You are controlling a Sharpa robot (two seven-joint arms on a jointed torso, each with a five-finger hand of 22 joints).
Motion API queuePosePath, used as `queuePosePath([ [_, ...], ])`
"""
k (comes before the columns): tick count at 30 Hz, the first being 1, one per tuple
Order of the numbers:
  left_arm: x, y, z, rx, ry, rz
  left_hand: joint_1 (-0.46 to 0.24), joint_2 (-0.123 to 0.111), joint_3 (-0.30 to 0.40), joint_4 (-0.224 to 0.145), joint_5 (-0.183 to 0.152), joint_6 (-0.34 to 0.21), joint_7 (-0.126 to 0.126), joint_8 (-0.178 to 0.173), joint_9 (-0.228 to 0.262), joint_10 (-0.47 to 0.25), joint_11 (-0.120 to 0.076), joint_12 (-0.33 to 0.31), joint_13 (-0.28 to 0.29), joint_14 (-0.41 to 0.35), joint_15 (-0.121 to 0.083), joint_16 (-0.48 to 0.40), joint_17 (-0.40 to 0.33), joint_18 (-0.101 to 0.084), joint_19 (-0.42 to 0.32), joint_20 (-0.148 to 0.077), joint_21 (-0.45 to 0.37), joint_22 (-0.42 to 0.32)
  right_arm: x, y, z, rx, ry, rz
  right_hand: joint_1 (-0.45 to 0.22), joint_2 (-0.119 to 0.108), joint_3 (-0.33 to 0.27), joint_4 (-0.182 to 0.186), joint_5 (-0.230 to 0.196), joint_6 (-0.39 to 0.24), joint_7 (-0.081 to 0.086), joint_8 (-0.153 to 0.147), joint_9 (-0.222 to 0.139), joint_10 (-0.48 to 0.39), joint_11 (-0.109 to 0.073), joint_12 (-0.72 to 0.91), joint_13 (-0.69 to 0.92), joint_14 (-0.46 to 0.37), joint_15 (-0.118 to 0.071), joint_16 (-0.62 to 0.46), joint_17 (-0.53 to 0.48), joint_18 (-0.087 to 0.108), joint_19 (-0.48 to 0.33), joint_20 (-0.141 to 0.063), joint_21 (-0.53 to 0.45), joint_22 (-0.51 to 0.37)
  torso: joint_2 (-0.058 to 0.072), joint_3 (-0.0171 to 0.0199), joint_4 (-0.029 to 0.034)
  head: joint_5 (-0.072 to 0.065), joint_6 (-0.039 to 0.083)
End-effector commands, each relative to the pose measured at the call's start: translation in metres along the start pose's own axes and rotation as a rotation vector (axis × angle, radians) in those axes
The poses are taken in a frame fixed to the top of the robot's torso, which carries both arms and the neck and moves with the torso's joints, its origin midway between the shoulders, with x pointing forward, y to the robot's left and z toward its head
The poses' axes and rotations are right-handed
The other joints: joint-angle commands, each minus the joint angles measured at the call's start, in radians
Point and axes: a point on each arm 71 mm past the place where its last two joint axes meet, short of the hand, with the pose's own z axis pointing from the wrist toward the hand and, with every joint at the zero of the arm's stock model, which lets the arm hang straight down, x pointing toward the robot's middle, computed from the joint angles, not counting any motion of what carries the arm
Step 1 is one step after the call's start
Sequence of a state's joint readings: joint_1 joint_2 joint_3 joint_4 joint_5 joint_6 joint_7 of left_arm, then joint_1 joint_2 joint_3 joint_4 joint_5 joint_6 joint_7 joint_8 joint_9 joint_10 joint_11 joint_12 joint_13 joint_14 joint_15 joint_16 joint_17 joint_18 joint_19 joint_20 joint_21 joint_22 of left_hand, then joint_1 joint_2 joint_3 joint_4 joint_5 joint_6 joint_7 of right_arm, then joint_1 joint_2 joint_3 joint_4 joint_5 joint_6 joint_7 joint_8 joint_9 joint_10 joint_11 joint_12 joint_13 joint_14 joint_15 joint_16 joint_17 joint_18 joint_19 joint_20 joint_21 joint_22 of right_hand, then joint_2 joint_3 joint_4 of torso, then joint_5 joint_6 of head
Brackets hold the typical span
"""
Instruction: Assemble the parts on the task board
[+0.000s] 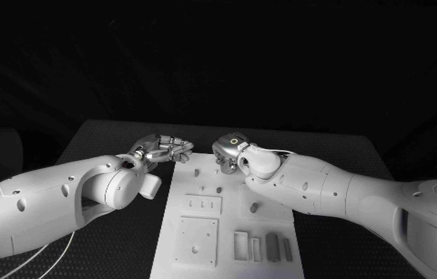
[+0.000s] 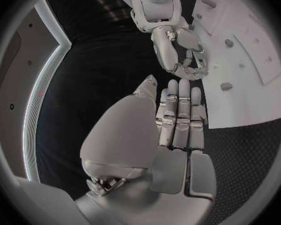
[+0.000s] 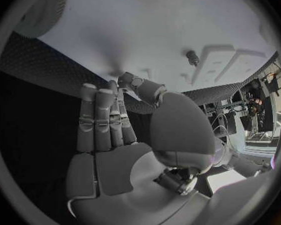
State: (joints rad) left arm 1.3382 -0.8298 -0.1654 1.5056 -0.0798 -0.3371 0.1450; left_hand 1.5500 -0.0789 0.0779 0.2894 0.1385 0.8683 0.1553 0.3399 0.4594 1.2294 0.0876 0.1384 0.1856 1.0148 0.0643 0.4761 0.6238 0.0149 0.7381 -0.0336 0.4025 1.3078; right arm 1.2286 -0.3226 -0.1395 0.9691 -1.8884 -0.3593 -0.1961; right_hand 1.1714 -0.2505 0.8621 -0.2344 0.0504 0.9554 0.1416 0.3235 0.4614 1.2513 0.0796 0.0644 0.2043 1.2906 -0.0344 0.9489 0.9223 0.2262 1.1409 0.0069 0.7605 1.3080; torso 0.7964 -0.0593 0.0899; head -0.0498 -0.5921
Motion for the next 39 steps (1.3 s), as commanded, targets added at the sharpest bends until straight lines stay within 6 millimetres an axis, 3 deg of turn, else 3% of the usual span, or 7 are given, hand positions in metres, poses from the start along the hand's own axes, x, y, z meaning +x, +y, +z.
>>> queuePosePath([
  [1,0.002,-0.002,0.0,0.007,0.017,-0.002,0.002,-0.004,-0.007,0.0,0.001,0.001,0.005,-0.006,0.001,0.0,0.003,-0.007,0.001,0.002,0.003,-0.004,0.001,-0.002,-0.002,0.0,0.006,0.019,0.001,0.0,0.0,0.001,0.005,0.017,-0.008,-0.023,-0.01,0.003,-0.003,-0.026,0.007,-0.014,-0.005,-0.038,0.012,-0.005,-0.01,-0.005,0.013,-0.008,-0.004,0.036,-0.012,0.004,-0.009,0.015,0.0,0.0004,-0.0004,0.0,-0.001],
  [6,0.002,-0.001,0.0,0.004,0.015,-0.002,0.007,-0.002,-0.004,-0.001,0.005,0.001,0.005,-0.007,0.002,0.0,0.003,-0.009,0.002,0.002,0.003,-0.006,0.003,-0.001,-0.002,0.0,0.006,0.019,0.0,0.0,-0.001,0.004,-0.005,0.023,-0.015,-0.044,-0.031,-0.002,-0.002,-0.083,0.025,-0.039,-0.016,-0.118,0.037,-0.003,-0.035,-0.019,0.039,-0.008,-0.012,0.036,-0.032,0.014,-0.015,0.015,0.0,0.0007,0.0002,0.001,-0.002],
  [20,-0.003,-0.001,-0.002,0.006,0.004,-0.002,0.013,-0.003,-0.002,0.0,0.012,0.0,0.006,-0.01,0.003,0.0,0.004,-0.014,0.004,0.002,0.005,-0.009,0.006,-0.001,-0.004,0.002,0.007,0.019,-0.007,-0.018,-0.022,0.01,-0.079,0.081,-0.012,-0.046,-0.03,-0.002,-0.002,-0.081,0.025,-0.032,-0.012,-0.116,0.037,0.005,-0.039,-0.019,0.038,0.001,-0.014,0.036,-0.031,0.016,-0.013,0.015,0.0,0.0014,-0.0025,0.004,0.004],
  [25,-0.007,-0.001,-0.003,0.009,-0.003,-0.002,0.012,-0.003,-0.002,0.0,0.011,0.0,0.006,-0.011,0.004,0.0,0.004,-0.014,0.005,0.002,0.005,-0.01,0.006,-0.001,-0.004,0.002,0.007,0.019,-0.019,-0.033,-0.037,0.015,-0.092,0.14,-0.018,-0.048,-0.031,0.002,-0.002,-0.075,0.019,-0.025,-0.009,-0.099,0.031,0.012,-0.038,-0.01,0.033,0.009,-0.016,0.036,-0.023,0.013,-0.007,0.016,0.0,0.0025,-0.0085,0.004,0.012],
  [35,-0.018,-0.001,-0.006,0.012,-0.027,0.001,0.012,-0.004,-0.002,0.0,0.011,0.001,0.006,-0.011,0.004,0.001,0.004,-0.015,0.005,0.002,0.005,-0.01,0.006,-0.001,-0.005,0.002,0.007,0.019,-0.034,-0.082,-0.07,0.057,-0.021,0.164,-0.065,-0.049,-0.082,0.0,-0.001,-0.072,0.016,-0.018,-0.005,-0.019,0.008,0.05,-0.018,-0.003,0.011,0.022,-0.017,0.034,-0.015,0.009,0.005,0.02,-0.002,0.0123,-0.0335,0.014,0.023],
  [36,-0.018,-0.001,-0.005,0.012,-0.027,0.001,0.012,-0.004,-0.002,0.0,0.01,0.001,0.006,-0.011,0.004,0.001,0.004,-0.015,0.005,0.002,0.005,-0.01,0.006,-0.001,-0.005,0.002,0.007,0.019,-0.033,-0.087,-0.072,0.062,-0.008,0.165,-0.101,-0.05,-0.126,-0.01,0.008,-0.078,0.021,-0.02,-0.006,0.053,-0.011,0.092,0.004,-0.007,0.0,0.023,-0.016,0.031,-0.022,0.011,0.007,0.023,-0.002,0.013,-0.0349,0.013,0.023],
  [39,-0.018,-0.001,-0.006,0.012,-0.025,0.001,0.012,-0.004,-0.002,-0.001,0.01,0.001,0.005,-0.011,0.004,0.001,0.004,-0.015,0.005,0.002,0.005,-0.01,0.006,-0.001,-0.005,0.002,0.007,0.019,-0.027,-0.097,-0.075,0.083,0.042,0.163,-0.11,-0.048,-0.167,-0.036,-0.002,-0.083,0.015,-0.02,-0.005,0.082,-0.029,0.117,0.032,-0.012,-0.023,0.031,-0.011,0.036,-0.026,0.008,0.013,0.022,-0.003,0.0157,-0.0385,0.015,0.024],
])
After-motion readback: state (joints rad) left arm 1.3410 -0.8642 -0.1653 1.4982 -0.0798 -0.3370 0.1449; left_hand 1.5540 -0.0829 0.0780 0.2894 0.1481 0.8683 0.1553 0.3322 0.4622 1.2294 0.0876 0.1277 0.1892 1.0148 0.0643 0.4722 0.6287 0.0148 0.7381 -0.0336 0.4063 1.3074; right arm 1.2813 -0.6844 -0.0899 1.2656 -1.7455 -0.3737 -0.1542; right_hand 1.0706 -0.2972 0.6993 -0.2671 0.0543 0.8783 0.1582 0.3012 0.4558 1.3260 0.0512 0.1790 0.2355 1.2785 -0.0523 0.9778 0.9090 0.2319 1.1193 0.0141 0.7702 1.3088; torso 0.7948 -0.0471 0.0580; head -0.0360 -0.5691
